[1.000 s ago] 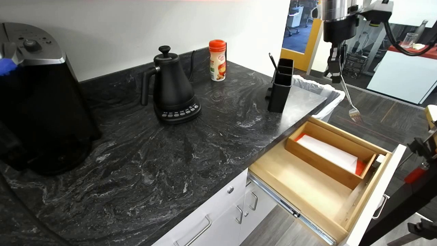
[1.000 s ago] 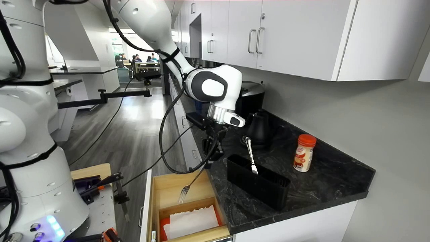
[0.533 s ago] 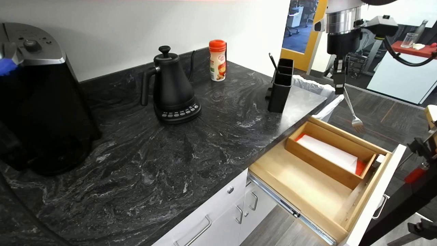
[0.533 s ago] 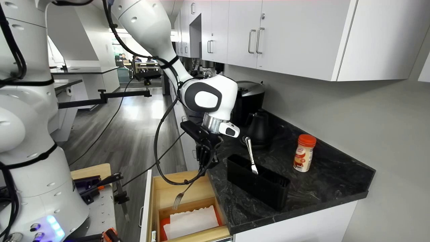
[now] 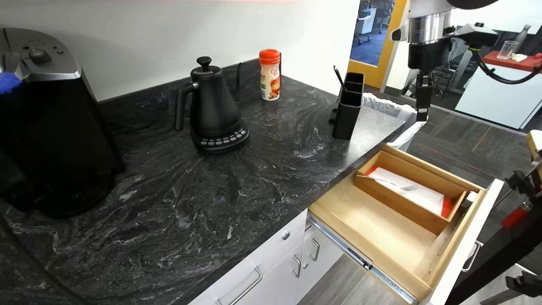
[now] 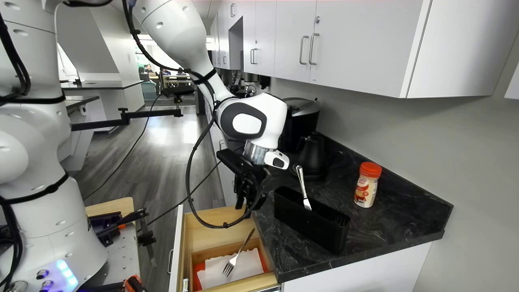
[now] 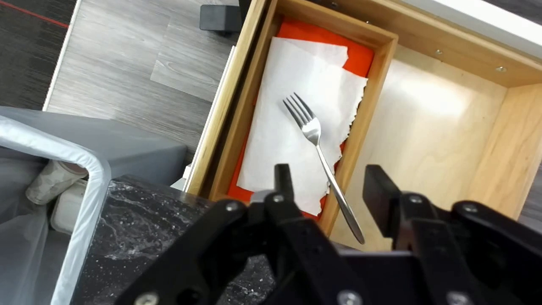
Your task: Remove the fork from the black rack on the countertop and put it in the small compartment in the drawer
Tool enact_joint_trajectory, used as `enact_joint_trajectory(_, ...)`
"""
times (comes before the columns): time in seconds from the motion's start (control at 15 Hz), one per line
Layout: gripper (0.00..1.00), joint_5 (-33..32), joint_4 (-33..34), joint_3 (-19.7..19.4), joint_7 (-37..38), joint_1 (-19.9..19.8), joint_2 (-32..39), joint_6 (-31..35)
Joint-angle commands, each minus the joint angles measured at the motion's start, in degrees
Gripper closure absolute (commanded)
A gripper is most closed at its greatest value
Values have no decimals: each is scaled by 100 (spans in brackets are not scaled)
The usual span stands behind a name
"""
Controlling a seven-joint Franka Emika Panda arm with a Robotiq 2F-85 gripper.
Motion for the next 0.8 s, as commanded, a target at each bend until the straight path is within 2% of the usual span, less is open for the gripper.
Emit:
enact_joint_trajectory(0.0, 22, 231, -110, 35, -287, -142, -231, 40)
enact_joint_trajectory(0.2, 2, 493, -100, 36, -376, -189, -269, -33)
enact_joint_trajectory(0.47, 0, 770, -139, 14, -375, -244, -300, -19)
enact_joint_trajectory(0.53, 0, 571, 20, 24, -208, -152, -52, -13)
enact_joint_trajectory(0.73, 0, 629, 20, 18, -210, -182, -52, -13)
